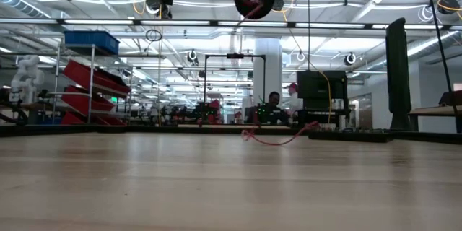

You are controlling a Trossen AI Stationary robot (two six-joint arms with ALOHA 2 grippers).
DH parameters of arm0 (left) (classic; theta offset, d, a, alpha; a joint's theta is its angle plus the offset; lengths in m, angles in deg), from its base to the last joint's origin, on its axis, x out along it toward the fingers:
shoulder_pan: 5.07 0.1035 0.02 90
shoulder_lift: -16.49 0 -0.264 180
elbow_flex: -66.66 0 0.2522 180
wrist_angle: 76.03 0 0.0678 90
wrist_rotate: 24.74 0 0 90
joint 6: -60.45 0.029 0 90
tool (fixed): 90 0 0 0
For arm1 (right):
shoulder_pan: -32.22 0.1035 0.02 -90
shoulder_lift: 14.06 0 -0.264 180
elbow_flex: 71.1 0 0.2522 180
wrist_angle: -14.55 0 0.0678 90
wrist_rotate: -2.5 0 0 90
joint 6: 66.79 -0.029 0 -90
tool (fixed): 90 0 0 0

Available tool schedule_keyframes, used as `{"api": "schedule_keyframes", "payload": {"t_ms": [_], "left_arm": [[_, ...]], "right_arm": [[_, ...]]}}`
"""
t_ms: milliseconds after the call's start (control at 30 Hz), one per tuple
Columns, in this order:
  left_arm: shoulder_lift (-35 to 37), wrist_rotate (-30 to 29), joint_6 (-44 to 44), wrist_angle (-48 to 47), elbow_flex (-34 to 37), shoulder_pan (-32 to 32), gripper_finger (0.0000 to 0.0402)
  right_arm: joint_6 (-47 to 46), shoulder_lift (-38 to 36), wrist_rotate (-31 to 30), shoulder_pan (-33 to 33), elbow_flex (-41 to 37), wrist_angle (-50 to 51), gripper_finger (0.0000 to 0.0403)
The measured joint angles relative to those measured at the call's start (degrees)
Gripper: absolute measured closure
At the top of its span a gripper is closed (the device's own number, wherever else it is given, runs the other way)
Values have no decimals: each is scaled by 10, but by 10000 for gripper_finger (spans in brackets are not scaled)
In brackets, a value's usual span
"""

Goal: Coil cords
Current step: Uncoil the red wire from the spool

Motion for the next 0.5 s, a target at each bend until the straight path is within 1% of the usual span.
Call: {"api": "schedule_keyframes", "payload": {"t_ms": [133,267,367,500], "left_arm": [[-4,23,-1,22,0,1,400],[-10,35,-1,22,-9,1,400],[-31,61,-14,26,-21,2,400],[-73,70,-16,23,-32,1,400]], "right_arm": [[3,25,-5,0,0,-36,403],[4,48,-39,0,0,-64,403],[0,58,-63,0,0,-92,403],[-9,57,-64,3,0,-119,403]]}}
